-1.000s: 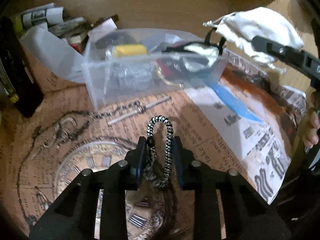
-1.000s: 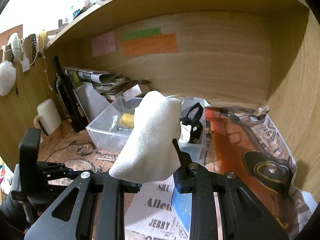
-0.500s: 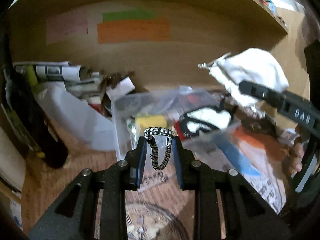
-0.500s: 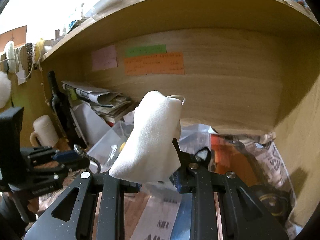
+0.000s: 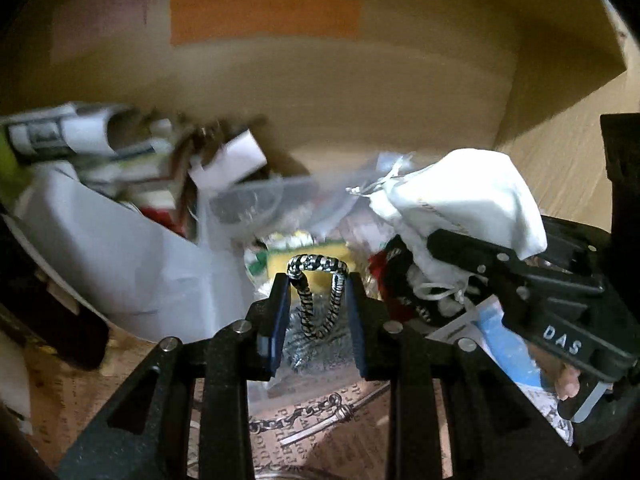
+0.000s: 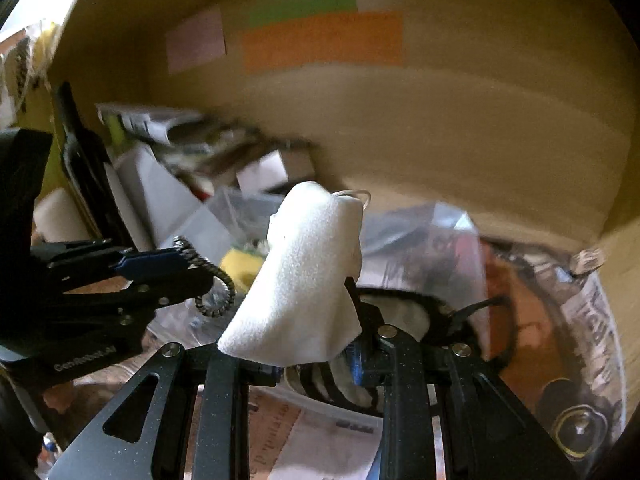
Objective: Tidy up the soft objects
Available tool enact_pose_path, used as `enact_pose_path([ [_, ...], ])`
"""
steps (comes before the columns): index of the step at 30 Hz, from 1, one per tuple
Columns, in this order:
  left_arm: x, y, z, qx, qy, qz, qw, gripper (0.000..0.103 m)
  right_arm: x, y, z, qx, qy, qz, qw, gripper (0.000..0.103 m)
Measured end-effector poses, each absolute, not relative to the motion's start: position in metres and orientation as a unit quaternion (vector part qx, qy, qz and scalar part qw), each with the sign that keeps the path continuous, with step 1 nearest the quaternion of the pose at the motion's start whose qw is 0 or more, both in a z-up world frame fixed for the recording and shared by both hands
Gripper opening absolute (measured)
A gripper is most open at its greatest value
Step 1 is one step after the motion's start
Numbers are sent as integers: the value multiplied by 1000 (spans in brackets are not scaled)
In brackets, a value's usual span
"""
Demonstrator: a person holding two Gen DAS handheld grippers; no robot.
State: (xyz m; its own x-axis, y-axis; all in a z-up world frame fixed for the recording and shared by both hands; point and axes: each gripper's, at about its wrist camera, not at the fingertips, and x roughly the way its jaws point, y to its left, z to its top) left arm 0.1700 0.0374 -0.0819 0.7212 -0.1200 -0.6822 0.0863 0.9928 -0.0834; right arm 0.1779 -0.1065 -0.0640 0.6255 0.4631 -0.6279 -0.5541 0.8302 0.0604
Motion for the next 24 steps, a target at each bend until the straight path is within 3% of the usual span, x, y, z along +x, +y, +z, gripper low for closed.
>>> enact_pose_path([
  [3,179,34,-93,-26,390,-61,919,40,182,-104,-74,-79,344,274,895,23],
  [5,180,32,-96,-26,395,-62,916,46,185,-105,-77,-80,350,271,893,31],
  [7,178,31,-95,-23,390,-61,918,56,185,-107,-76,-82,351,265,894,48],
  [8,177,32,-93,-24,386,-61,920,59,184,-107,-75,-83,348,263,896,50],
  [12,163,35,-78,-26,363,-61,930,60,175,-114,-61,-84,322,255,908,63],
  [24,109,38,-19,-31,262,-39,964,60,120,-144,5,-53,213,263,939,64],
])
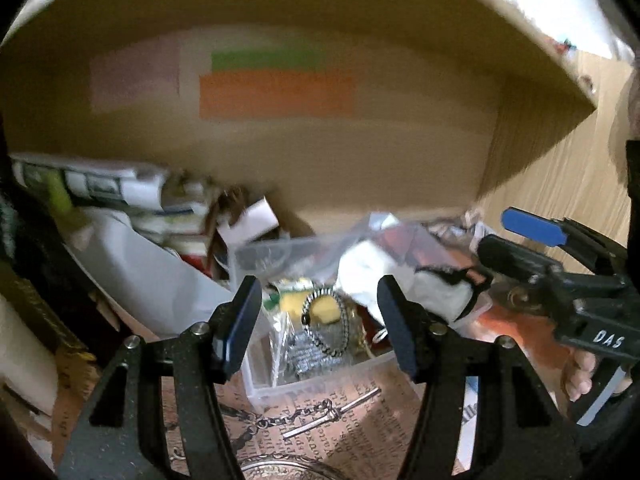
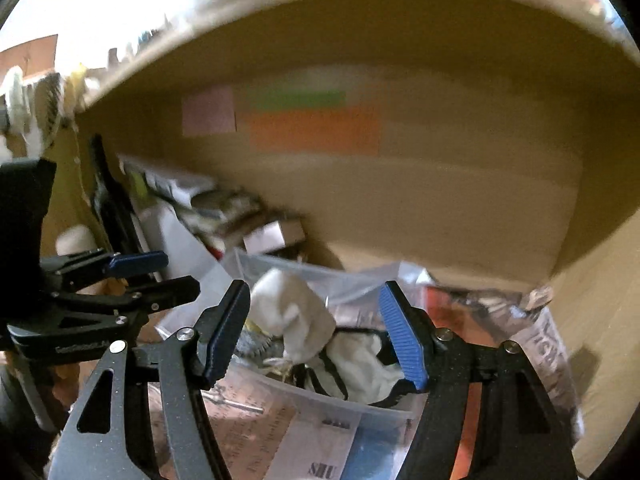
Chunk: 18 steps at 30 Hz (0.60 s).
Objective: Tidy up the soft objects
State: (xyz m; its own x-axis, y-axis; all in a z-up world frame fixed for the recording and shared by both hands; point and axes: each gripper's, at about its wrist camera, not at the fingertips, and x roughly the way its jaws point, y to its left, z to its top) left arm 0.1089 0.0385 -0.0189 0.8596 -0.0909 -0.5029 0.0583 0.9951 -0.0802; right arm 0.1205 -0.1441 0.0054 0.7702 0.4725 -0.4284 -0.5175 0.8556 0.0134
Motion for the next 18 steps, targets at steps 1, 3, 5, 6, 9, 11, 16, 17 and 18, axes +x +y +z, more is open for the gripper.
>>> enact_pose_path([
  [1,103,38,-13,-31,252,-36,967,60,116,-147,11,-49,203,262,942,64],
  [3,90,39,-3,-35,233,-34,971,65,105,-152,21,-41,184,262,946,64],
  [5,78,39,7,-35,210,-27,977,68,99,-156,27,-35,171,263,949,68],
  [6,74,39,10,-33,202,-25,979,68,94,-159,31,-32,163,262,951,69],
  [9,62,37,19,-28,180,-20,983,75,85,-163,38,-28,146,260,954,74],
  [11,52,35,24,-26,166,-17,986,81,79,-165,40,-25,138,260,955,80],
  [16,34,30,32,-15,140,-11,990,96,70,-166,42,-17,131,261,956,90],
  [17,31,28,33,-14,137,-10,990,98,69,-166,42,-16,130,260,957,92],
  [18,28,27,34,-15,135,-9,991,99,67,-165,41,-15,129,258,957,97],
])
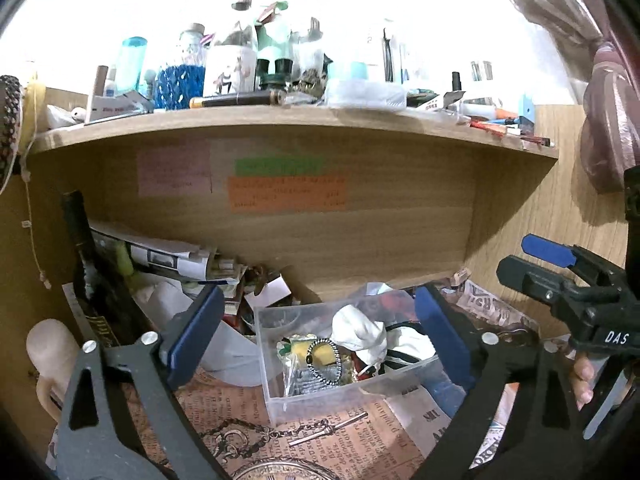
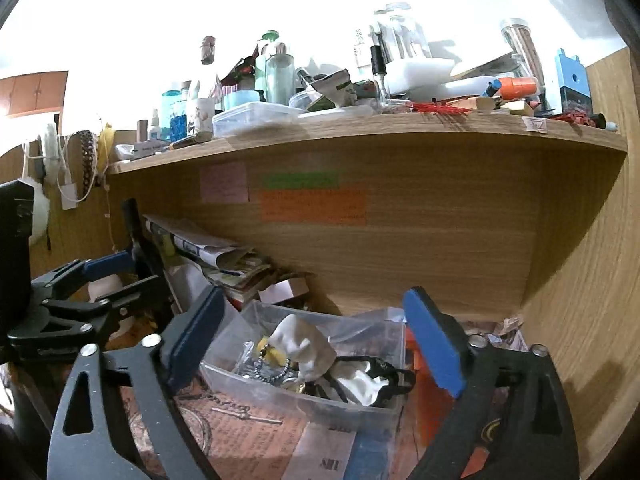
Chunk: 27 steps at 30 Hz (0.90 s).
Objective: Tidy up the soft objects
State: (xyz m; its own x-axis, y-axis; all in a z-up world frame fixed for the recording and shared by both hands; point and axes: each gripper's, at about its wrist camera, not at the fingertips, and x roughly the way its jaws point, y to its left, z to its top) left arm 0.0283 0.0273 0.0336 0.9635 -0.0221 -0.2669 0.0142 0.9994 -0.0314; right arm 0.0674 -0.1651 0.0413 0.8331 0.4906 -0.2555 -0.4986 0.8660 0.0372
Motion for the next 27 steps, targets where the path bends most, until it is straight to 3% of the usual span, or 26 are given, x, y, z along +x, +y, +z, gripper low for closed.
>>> enact_pose_path([
  [3,24,28,33,-18,134,-10,991,102,62,-168,41,-14,124,251,960,103],
  [27,22,27,30,-20,138,-14,990,103,51,-166,42,-16,119,259,958,103],
])
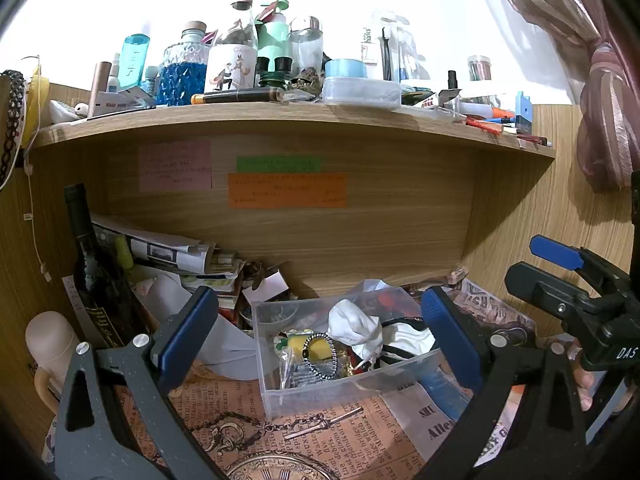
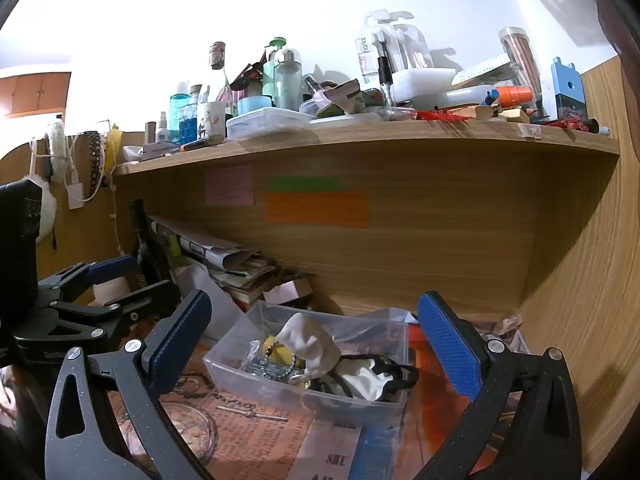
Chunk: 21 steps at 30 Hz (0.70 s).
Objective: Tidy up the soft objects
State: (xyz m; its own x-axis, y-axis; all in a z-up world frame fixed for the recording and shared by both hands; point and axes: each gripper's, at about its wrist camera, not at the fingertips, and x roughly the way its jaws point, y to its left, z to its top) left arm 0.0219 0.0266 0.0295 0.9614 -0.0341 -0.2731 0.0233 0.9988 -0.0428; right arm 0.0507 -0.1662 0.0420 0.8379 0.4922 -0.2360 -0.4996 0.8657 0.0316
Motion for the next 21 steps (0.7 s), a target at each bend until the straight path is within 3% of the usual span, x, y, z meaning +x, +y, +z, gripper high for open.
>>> enact_pose_path([
  [21,21,31,30,-16,134,-35,990,103,51,-165,42,-16,120,260,958,103],
])
